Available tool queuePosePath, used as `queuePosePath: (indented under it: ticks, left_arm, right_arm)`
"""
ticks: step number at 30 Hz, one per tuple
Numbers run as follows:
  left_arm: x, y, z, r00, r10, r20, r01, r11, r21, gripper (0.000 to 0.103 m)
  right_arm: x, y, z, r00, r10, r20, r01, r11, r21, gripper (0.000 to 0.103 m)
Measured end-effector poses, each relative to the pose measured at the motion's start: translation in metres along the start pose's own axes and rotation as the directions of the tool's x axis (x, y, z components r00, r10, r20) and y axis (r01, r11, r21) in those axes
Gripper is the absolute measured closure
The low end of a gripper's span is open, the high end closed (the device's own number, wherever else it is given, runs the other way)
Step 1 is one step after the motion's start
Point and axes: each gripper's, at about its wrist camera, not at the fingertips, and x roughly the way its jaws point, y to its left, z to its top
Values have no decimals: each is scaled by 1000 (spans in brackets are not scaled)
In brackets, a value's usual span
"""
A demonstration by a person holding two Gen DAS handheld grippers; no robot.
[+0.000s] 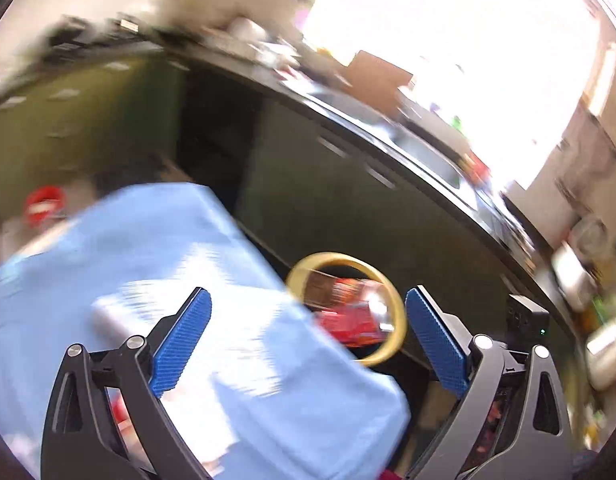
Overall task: Collect trash
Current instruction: 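Move the left tool back over the table, then grasp the white pill bottle with the right tool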
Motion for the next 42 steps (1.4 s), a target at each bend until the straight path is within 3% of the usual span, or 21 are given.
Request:
queuePosePath:
  ticks: [2,6,9,11,14,17,21,25,30,40,42]
  left_arm:
    - [-46,27,-22,987,126,101,-123,992,-42,5]
    - [-105,79,-71,946,251,207,-215,960,-181,5]
    - [-129,110,-106,918,323,229,-258,927,-273,5]
    - [-135,121,-126,903,365,228,-291,908,-299,5]
    - [-144,132,-150,879,415,233,-337,888,-312,5]
    - [-155,139,-163,858,450,248,-370,876,-310,5]
    - [-164,151,-174,856,446,263,-357,876,-323,5]
    - [-167,159,-182,862,431,266,-340,882,-326,5]
    - [-163,156,-183,869,421,261,-330,885,-328,5]
    - [-155,151,-180,878,413,244,-332,890,-312,5]
    - [-154,150,-179,879,410,243,-329,891,-312,5]
  right_arm:
    - [19,24,6,999,27,-36,-29,998,-52,37]
    - [53,79,16,993,74,-93,-87,986,-143,37]
    - [82,133,15,985,114,-132,-144,958,-246,38]
    - [97,158,13,979,124,-160,-166,944,-286,44]
    - [126,203,-2,959,154,-237,-232,906,-353,44]
    - [143,235,-21,953,133,-273,-248,861,-444,42]
    - [150,265,-46,959,98,-266,-242,771,-589,30]
    - [154,278,-55,977,22,-213,-176,648,-741,22]
    - [178,284,-61,955,-14,-295,-241,542,-805,21]
    - [205,287,-62,909,-61,-412,-327,508,-797,21]
    - [206,289,-65,909,-68,-411,-326,497,-804,21]
